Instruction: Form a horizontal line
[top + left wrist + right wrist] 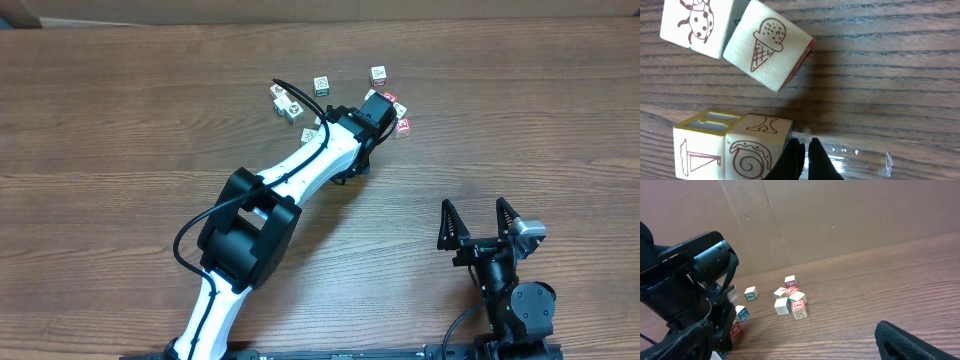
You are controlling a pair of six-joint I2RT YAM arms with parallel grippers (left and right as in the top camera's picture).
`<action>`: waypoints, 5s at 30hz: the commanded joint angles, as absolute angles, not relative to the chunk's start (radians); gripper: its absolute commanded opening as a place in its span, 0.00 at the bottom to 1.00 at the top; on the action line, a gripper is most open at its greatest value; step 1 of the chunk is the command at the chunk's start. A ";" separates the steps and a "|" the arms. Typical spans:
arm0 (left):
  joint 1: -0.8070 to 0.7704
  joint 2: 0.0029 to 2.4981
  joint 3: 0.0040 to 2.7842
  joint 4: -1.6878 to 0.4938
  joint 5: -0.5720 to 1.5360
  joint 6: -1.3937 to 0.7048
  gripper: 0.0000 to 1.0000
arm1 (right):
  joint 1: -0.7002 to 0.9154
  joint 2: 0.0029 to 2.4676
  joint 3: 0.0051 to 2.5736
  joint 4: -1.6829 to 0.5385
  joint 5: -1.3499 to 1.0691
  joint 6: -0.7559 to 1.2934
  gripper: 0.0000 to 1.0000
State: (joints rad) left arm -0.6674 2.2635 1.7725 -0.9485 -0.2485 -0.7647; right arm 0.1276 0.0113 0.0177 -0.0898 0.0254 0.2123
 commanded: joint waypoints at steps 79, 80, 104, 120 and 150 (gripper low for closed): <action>-0.486 2.410 2.194 -1.002 -0.059 -0.135 0.87 | 0.130 0.009 0.008 -0.084 0.020 0.209 1.00; -0.486 2.410 2.194 -1.002 -0.058 -0.135 0.87 | 0.130 0.009 0.008 -0.084 0.020 0.209 1.00; -0.450 1.901 2.208 -1.391 -0.130 -0.165 0.96 | 0.130 0.009 0.008 -0.084 -0.010 0.218 1.00; -0.449 1.237 1.387 -1.109 -0.122 -0.199 1.00 | 0.130 0.009 0.008 -0.040 -0.424 0.826 1.00; -0.448 1.256 1.253 -1.089 -0.014 -0.241 1.00 | 0.130 0.762 0.654 -0.379 -0.311 0.344 0.91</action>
